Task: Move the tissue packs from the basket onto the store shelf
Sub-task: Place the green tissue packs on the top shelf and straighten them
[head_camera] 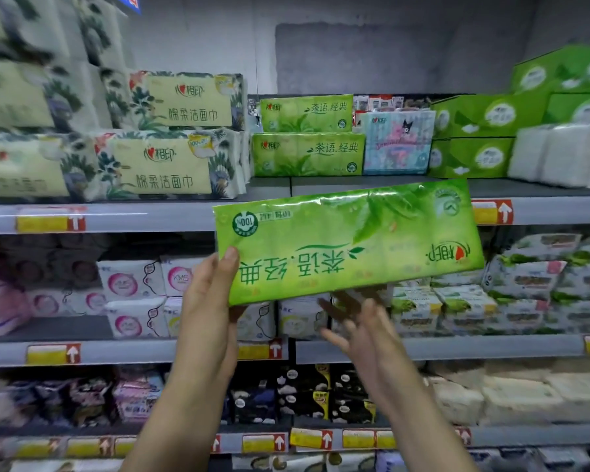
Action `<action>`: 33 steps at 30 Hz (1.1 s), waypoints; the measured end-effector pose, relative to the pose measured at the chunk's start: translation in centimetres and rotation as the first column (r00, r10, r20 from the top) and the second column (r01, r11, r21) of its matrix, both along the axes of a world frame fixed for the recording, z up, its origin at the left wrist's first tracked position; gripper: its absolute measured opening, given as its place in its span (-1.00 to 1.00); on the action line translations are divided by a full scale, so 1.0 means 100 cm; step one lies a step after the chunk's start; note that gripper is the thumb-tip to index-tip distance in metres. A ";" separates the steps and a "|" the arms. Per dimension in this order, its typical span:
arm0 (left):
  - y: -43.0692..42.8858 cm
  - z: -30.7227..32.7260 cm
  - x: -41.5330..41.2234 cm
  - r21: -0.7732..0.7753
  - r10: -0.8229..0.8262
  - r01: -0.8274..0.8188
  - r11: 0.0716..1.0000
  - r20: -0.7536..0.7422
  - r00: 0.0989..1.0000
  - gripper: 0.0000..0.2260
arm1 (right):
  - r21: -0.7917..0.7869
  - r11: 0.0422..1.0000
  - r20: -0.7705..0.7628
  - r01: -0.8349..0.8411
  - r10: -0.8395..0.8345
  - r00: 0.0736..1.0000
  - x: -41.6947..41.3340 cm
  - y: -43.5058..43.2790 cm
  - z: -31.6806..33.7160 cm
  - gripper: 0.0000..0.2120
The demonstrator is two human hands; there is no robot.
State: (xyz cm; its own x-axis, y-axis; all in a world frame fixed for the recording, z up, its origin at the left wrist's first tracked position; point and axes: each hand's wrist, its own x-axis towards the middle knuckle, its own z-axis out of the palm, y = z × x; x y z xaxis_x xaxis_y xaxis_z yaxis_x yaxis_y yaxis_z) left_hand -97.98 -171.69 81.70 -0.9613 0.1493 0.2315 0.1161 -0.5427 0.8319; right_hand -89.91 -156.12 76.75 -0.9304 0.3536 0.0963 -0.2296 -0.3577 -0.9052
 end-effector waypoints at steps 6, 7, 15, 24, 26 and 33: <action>0.012 -0.008 0.015 0.142 -0.087 0.082 0.986 0.027 0.996 -0.65 | 0.033 0.996 -0.143 -0.084 0.088 0.986 -0.018 -0.057 0.018 -0.03; 0.014 -0.011 0.019 0.159 -0.103 0.095 0.983 0.043 0.994 -0.61 | 0.012 0.997 -0.170 -0.073 0.074 0.983 -0.021 -0.065 0.020 -0.10; 0.000 -0.022 0.021 0.181 -0.250 0.236 0.955 0.062 0.966 -0.49 | -0.022 0.999 -0.181 0.047 -0.050 0.982 -0.030 -0.072 0.021 -0.16; -0.073 -0.032 -0.025 -0.009 -0.137 0.137 0.990 -0.006 0.990 -0.10 | 0.182 0.979 -0.088 0.097 -0.082 0.993 -0.015 -0.033 0.014 -0.43; -0.084 -0.029 -0.030 0.022 -0.157 0.157 0.987 -0.029 0.987 -0.14 | 0.297 0.951 -0.037 0.089 -0.082 0.996 -0.007 -0.018 0.015 -0.49; -0.086 -0.017 -0.032 -0.002 -0.240 0.240 0.971 -0.080 0.968 -0.09 | 0.542 0.838 0.012 0.054 -0.072 0.997 0.002 0.006 0.043 -0.45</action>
